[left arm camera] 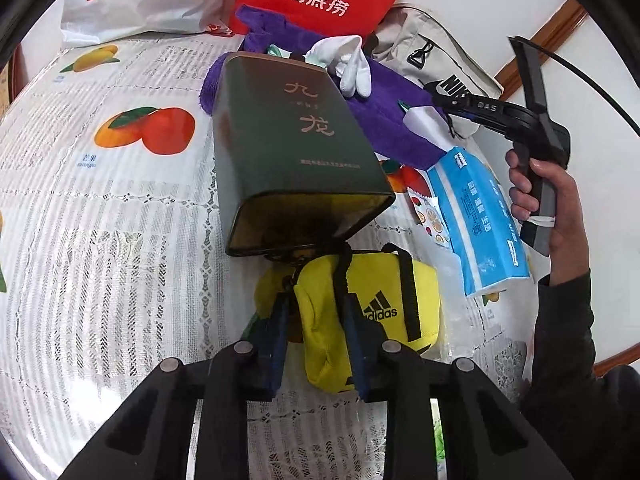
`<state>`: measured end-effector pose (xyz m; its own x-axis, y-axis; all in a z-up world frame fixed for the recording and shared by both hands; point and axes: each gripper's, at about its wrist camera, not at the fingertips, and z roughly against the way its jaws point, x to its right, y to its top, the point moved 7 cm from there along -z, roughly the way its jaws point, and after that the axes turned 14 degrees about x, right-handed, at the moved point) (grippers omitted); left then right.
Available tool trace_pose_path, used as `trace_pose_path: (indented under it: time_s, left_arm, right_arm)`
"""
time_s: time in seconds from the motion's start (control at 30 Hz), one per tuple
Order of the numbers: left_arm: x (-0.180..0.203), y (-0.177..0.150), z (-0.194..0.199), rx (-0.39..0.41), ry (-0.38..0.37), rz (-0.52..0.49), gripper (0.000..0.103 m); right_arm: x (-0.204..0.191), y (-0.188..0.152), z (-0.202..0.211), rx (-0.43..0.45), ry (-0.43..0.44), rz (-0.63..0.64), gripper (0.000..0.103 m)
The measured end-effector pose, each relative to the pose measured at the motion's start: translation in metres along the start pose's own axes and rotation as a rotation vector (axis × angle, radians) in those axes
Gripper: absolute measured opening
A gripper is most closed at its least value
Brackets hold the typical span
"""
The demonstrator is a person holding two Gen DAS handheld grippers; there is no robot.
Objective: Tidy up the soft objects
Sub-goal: 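Open the right gripper to drop the strap on the towel while the left gripper grasps the yellow pouch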
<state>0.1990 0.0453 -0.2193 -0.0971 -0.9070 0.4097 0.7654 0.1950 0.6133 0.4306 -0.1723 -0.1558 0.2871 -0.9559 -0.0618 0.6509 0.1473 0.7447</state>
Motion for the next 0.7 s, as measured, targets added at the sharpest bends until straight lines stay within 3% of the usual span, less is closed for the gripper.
trace_pose_path:
  time_s: [0.13, 0.23, 0.4, 0.57, 0.63, 0.7]
  left_arm:
    - [0.0, 0.001, -0.001, -0.013, 0.003, -0.01, 0.026]
    - [-0.001, 0.001, -0.004, -0.032, 0.007, -0.006, 0.036]
    - [0.0, 0.002, -0.004, -0.024, 0.014, -0.024, 0.046]
    - [0.0, 0.002, -0.006, -0.014, -0.007, 0.009, 0.042]
    - [-0.001, 0.001, -0.008, -0.019, -0.013, 0.009, 0.029]
    - [0.0, 0.0, -0.008, -0.015, -0.019, 0.006, 0.029]
  right_arm:
    - [-0.002, -0.003, -0.007, -0.027, 0.012, 0.008, 0.021]
    - [-0.001, -0.002, -0.011, -0.038, 0.007, 0.013, 0.021]
    - [0.004, -0.001, -0.016, -0.06, -0.009, 0.016, 0.021]
    - [0.006, -0.003, -0.024, -0.092, -0.018, 0.024, 0.022]
    - [0.003, -0.003, -0.026, -0.098, -0.013, 0.041, 0.022]
    - [0.001, -0.004, -0.027, -0.101, -0.009, 0.051, 0.023]
